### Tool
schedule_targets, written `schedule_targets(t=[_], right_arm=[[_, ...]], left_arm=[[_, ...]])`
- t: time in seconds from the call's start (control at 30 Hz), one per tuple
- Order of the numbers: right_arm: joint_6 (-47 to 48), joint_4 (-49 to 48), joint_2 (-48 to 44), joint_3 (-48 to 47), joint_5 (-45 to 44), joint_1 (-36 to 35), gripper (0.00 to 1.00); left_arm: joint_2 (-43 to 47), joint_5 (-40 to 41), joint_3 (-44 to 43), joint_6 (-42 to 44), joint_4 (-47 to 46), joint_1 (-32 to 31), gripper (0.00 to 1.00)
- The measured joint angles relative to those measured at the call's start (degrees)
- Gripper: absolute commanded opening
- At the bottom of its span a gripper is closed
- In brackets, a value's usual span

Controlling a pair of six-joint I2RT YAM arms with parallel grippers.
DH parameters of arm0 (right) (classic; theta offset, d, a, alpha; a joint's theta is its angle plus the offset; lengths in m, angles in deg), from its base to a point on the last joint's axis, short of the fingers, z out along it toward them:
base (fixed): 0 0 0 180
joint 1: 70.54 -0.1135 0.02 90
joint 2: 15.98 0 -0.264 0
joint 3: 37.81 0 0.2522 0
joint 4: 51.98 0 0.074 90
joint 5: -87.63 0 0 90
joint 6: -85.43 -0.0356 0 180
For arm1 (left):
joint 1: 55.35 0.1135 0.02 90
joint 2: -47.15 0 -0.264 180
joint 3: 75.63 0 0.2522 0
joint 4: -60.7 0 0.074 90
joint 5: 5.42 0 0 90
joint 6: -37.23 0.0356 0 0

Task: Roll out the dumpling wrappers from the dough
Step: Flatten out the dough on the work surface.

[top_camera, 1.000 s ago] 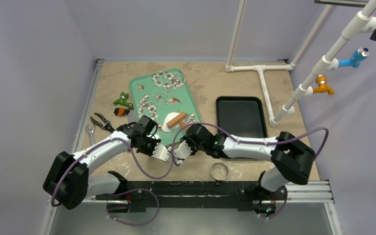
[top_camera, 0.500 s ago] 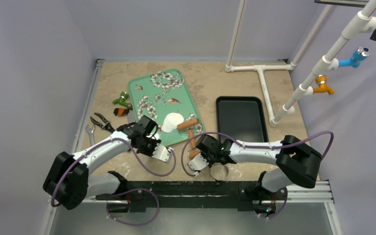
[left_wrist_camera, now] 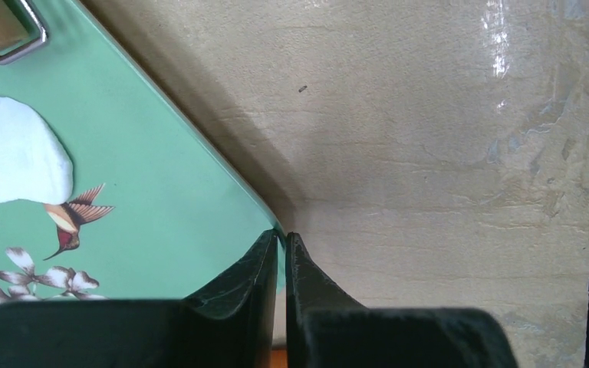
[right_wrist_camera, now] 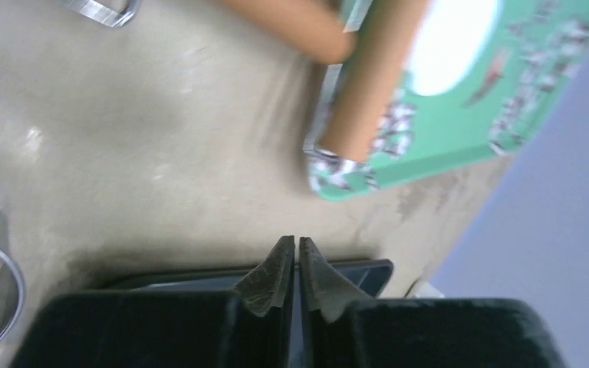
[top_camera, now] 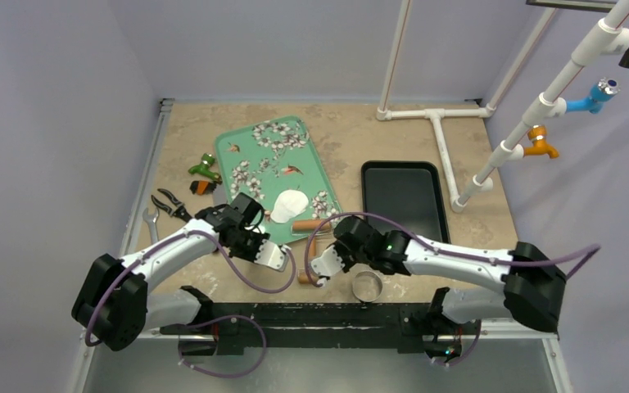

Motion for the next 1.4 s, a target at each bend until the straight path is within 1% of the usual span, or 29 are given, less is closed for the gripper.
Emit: schedule_targets(t=[0.1, 0.17, 0.23, 0.27, 0.33, 0.37, 0.4, 0.43, 0.47, 0.57, 0.63, 0.73, 0.8, 0.87, 1.03, 1.2, 1.27, 1.33, 1.4], right_arm=[[-3.08, -3.74, -6.14, -0.07, 1.49, 0.0, 0.27], [-6.08, -6.4, -8.61, -0.2, 2.43, 0.0, 0.4], [-10.62, -9.09, -9.97, -0.35, 2.95, 0.0, 0.56], [-13.79, -10.56, -10.36, -0.42, 2.89, -0.02, 0.61], [-21.29, -13.57, -10.75, -0.55, 2.78, -0.07, 0.68], [-26.16, -15.06, -10.78, -0.85, 2.69, -0.07, 0.74], [-31.63, -16.17, -10.64, -1.38, 2.47, -0.07, 0.89], [-36.46, -16.79, -10.38, -2.01, 2.05, -0.07, 0.97], [-41.64, -17.03, -9.88, -3.02, 1.27, -0.07, 0.99], [-57.57, -16.59, -6.73, -7.13, -0.74, -0.07, 0.99], [-67.63, -15.3, -4.44, -9.16, -2.23, -0.11, 0.99], [-79.71, -12.35, -1.62, -9.53, -4.46, -0.74, 0.99], [-86.16, -9.94, 1.03, -9.51, -5.73, -2.03, 0.99], [-91.12, -7.52, 4.28, -9.53, -6.91, -4.42, 0.99], [-98.09, -2.71, 11.63, -9.86, -8.07, -8.81, 0.95], [-101.42, -2.4, 15.1, -10.08, -9.31, -8.92, 0.88], [-101.92, -3.8, 16.81, -10.75, -9.73, -8.7, 0.8], [-102.05, -5.29, 18.91, -12.04, -9.7, -8.55, 0.69], [-102.05, -6.38, 21.33, -12.87, -9.6, -8.39, 0.68]], left_arm=[[-0.02, -0.66, -0.63, -1.11, 0.81, 0.0, 0.21], [0.2, -1.86, -1.29, -2.23, 1.75, -0.09, 0.28], [1.25, -3.23, -1.97, -3.54, 2.56, -0.11, 0.32], [2.27, -3.96, -2.32, -4.11, 2.89, -0.11, 0.35], [4.52, -5.46, -3.02, -5.25, 3.56, -0.11, 0.37], [5.73, -6.25, -3.43, -5.81, 3.8, -0.11, 0.38], [6.78, -6.95, -3.87, -6.47, 4.13, -0.13, 0.39], [7.45, -7.56, -4.28, -7.19, 4.35, -0.15, 0.39], [7.85, -8.02, -4.74, -7.69, 4.66, -0.15, 0.4], [8.02, -9.4, -6.4, -10.88, 5.55, 0.48, 0.4], [8.02, -10.32, -7.8, -13.62, 6.27, 2.19, 0.41], [8.28, -11.37, -9.99, -18.16, 6.6, 6.21, 0.42], [9.22, -11.52, -11.06, -21.27, 6.49, 8.74, 0.43], [10.64, -11.28, -11.47, -23.93, 6.45, 9.92, 0.42], [12.07, -8.87, -11.41, -28.28, 6.25, 10.34, 0.43], [12.07, -6.19, -10.34, -31.19, 4.83, 11.02, 0.43], [12.07, -5.57, -9.88, -31.74, 4.35, 11.26, 0.43], [12.04, -4.76, -9.68, -32.22, 3.98, 11.54, 0.43], [12.02, -4.09, -9.68, -32.65, 3.45, 11.8, 0.43]])
